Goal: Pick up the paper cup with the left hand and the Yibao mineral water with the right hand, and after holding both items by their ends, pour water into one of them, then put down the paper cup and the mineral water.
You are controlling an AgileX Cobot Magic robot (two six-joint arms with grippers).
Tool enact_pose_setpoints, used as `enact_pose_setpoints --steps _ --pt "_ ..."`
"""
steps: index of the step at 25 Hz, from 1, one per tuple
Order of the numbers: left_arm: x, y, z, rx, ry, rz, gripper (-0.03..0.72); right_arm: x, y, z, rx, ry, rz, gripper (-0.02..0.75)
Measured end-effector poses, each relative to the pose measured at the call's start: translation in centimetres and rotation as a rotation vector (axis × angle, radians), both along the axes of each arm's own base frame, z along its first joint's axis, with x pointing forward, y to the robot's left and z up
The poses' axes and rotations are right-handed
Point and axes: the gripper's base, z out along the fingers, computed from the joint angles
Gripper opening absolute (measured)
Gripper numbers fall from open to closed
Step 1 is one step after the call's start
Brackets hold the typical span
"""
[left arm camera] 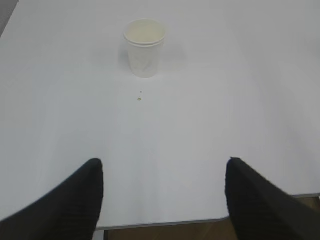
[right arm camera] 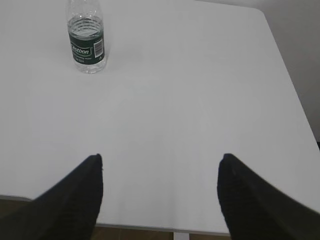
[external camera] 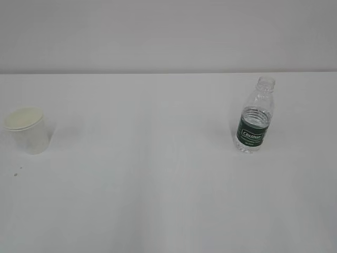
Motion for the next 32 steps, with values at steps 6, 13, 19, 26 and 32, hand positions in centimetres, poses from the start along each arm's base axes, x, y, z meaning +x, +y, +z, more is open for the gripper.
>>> enact_pose_setpoints --steps 6,13,19,26,32 --pt "0.00 0.00 0.00 0.000 0.000 0.000 0.539 0.00 0.00 0.00 0.000 0.000 0.000 0.540" --pt "0.00 0.00 0.00 0.000 0.000 0.000 0.538 0.00 0.00 0.00 0.000 0.000 0.000 0.540" --pt "0.00 0.00 0.00 0.000 0.000 0.000 0.538 0.00 0.00 0.00 0.000 0.000 0.000 0.540" --pt "0.00 0.00 0.00 0.000 0.000 0.000 0.537 0.00 0.00 0.00 0.000 0.000 0.000 0.540" --pt "0.00 0.00 0.00 0.000 0.000 0.000 0.536 0.00 0.00 0.00 0.000 0.000 0.000 0.540"
